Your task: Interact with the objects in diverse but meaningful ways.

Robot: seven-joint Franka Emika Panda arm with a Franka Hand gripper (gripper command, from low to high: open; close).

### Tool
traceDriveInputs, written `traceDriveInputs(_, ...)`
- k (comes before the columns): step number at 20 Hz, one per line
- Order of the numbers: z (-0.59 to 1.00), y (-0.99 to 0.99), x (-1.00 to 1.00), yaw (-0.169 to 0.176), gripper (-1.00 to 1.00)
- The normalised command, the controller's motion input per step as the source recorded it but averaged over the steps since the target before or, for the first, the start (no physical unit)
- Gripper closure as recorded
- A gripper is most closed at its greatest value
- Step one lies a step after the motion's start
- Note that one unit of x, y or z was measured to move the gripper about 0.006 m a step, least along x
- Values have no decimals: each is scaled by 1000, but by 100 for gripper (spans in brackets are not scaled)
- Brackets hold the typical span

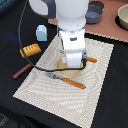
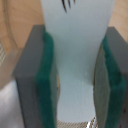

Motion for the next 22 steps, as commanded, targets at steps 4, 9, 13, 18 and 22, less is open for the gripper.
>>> traceDriveInputs(4,-46,17,242,0,100)
traceDriveInputs(9,-37,0,235,0,-100)
traceDriveInputs(13,40,0,217,0,-100)
traceDriveInputs(18,672,0,107,0,-100)
traceDriveInputs(22,1000,-6,0,0,-100)
